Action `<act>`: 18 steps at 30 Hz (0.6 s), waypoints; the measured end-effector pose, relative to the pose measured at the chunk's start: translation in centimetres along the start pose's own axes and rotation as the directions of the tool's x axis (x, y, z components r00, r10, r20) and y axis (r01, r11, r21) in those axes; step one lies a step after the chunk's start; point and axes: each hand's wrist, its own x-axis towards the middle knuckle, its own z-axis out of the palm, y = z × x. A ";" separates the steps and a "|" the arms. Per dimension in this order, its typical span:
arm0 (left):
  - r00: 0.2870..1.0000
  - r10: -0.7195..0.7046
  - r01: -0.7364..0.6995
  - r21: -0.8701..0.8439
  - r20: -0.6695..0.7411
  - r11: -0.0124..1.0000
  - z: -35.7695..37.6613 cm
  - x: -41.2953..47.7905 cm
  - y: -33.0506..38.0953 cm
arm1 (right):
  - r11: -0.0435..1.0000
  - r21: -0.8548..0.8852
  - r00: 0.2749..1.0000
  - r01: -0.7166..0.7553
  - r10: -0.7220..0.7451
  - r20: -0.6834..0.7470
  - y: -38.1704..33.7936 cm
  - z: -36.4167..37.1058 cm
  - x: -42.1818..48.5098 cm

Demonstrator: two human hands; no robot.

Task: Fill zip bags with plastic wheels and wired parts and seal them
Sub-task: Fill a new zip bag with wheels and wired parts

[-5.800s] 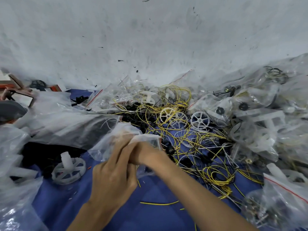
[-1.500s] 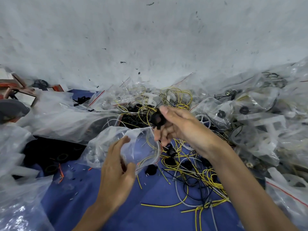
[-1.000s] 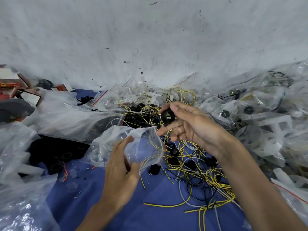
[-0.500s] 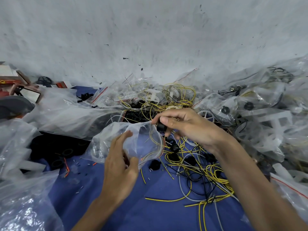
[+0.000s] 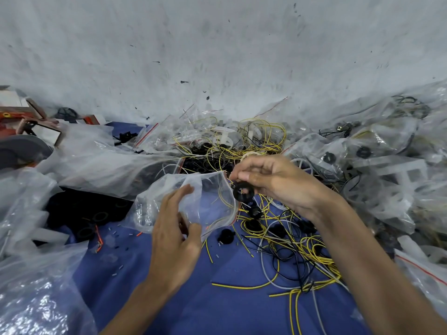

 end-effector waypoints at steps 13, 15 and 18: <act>1.000 0.018 -0.018 0.007 -0.014 1.000 0.2 0.0 -0.1 | 0.993 -0.113 0.999 0.021 -0.025 -0.030 0.6 1.8 0.4; 1.000 0.024 -0.024 0.010 -0.017 1.000 0.2 -0.1 0.0 | 0.976 -0.216 0.998 0.013 -0.024 -0.052 1.2 2.8 0.7; 0.999 0.027 -0.027 0.007 -0.017 1.000 0.2 -0.1 0.0 | 0.972 -0.234 0.997 0.006 -0.022 -0.068 1.8 3.4 1.0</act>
